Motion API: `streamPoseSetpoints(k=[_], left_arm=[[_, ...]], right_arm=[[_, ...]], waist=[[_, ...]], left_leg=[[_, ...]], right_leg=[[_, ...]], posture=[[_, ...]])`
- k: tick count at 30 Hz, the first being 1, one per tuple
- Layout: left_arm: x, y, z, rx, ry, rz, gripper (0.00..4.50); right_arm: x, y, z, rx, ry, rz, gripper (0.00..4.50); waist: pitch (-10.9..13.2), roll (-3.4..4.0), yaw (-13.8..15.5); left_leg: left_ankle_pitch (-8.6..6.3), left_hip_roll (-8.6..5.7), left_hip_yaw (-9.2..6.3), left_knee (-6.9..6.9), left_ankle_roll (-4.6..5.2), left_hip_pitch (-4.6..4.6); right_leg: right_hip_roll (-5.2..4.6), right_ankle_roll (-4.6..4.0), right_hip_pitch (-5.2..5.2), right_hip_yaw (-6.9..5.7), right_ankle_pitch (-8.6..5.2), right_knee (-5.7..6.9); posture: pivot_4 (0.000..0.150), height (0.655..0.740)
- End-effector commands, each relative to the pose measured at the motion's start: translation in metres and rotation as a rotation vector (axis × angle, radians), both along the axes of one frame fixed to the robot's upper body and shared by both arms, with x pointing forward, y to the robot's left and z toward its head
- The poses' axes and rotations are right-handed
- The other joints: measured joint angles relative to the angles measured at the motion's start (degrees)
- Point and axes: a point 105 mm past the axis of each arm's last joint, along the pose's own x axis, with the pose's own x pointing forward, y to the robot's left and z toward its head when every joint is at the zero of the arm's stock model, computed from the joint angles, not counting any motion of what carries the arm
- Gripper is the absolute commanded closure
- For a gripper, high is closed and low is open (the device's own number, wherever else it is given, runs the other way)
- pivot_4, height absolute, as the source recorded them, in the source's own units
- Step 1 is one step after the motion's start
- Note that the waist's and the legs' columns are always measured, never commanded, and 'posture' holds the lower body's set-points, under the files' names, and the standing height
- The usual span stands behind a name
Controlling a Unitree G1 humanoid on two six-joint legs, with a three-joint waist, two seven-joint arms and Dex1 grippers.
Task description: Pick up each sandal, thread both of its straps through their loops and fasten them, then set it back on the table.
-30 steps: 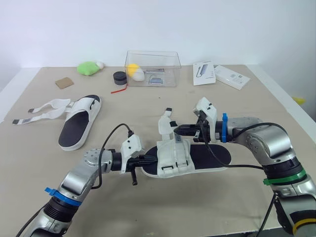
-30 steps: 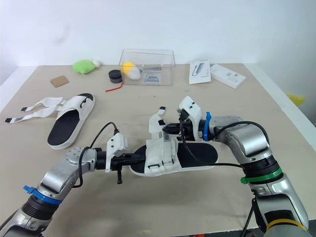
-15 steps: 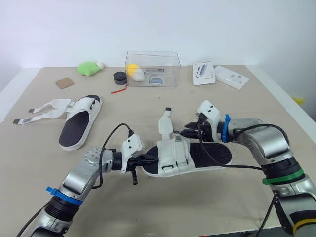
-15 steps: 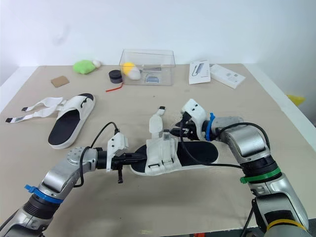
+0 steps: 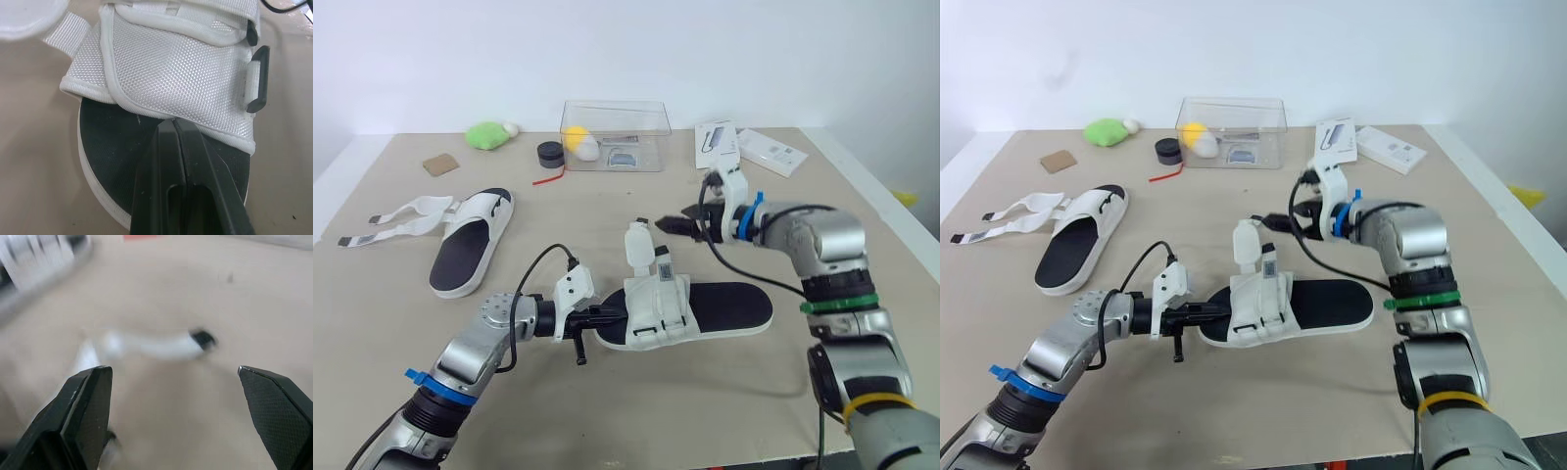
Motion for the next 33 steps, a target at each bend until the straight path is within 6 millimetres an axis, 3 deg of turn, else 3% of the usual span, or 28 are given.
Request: streamPoseSetpoints(k=[1, 8, 20, 24, 30, 33], left_arm=[[0.002, 0.002, -0.011, 0.037, 0.026, 0.027, 4.5], [0.003, 0.002, -0.011, 0.036, 0.023, 0.031, 4.5], [0.002, 0.003, -0.011, 0.035, 0.022, 0.039, 4.5], [0.002, 0.003, -0.01, 0.035, 0.02, 0.043, 4.5], [0.002, 0.003, -0.011, 0.034, 0.022, 0.049, 4.5], [0.002, 0.003, -0.011, 0.033, 0.022, 0.05, 4.5]], right_arm=[[0.007, 0.002, 0.006, 0.188, 0.175, -0.064, 0.09], [0.017, 0.017, -0.012, 0.323, 0.428, -0.126, 0.09], [0.025, 0.047, -0.018, 0.437, 0.484, -0.124, 0.09], [0.027, 0.052, -0.019, 0.443, 0.485, -0.13, 1.3], [0.026, 0.054, -0.023, 0.402, 0.466, -0.113, 4.43], [0.024, 0.056, -0.022, 0.354, 0.416, -0.067, 4.48]], waist=[[0.0, 0.0, 0.0], [0.0, 0.01, -0.07], [0.01, 0.03, -0.16], [0.01, 0.04, -0.16], [0.01, 0.04, -0.17], [0.01, 0.04, -0.18]], left_leg=[[0.0, 0.0, 0.01, 0.0, 0.0, 0.0], [0.0, -0.01, 0.07, 0.0, 0.0, -0.05], [0.0, 0.0, 0.06, -0.01, 0.0, -0.11], [0.0, -0.01, 0.05, -0.01, 0.0, -0.13], [0.0, -0.01, 0.04, -0.04, 0.0, -0.16], [0.0, -0.01, 0.04, -0.04, 0.0, -0.16]], right_leg=[[0.0, -0.02, 0.0, 0.0, -0.01, -0.01], [0.0, -0.09, -0.04, 0.05, -0.04, -0.05], [0.02, 0.14, -0.06, 0.04, 0.09, -0.1], [0.02, 0.15, -0.06, 0.03, 0.1, -0.13], [0.02, 0.16, -0.07, 0.02, 0.11, -0.2], [0.02, 0.17, -0.07, 0.02, 0.11, -0.21]], posture=[[0.15, 0.74], [0.15, 0.74], [0.15, 0.74], [0.15, 0.74], [0.15, 0.74], [0.15, 0.74]])
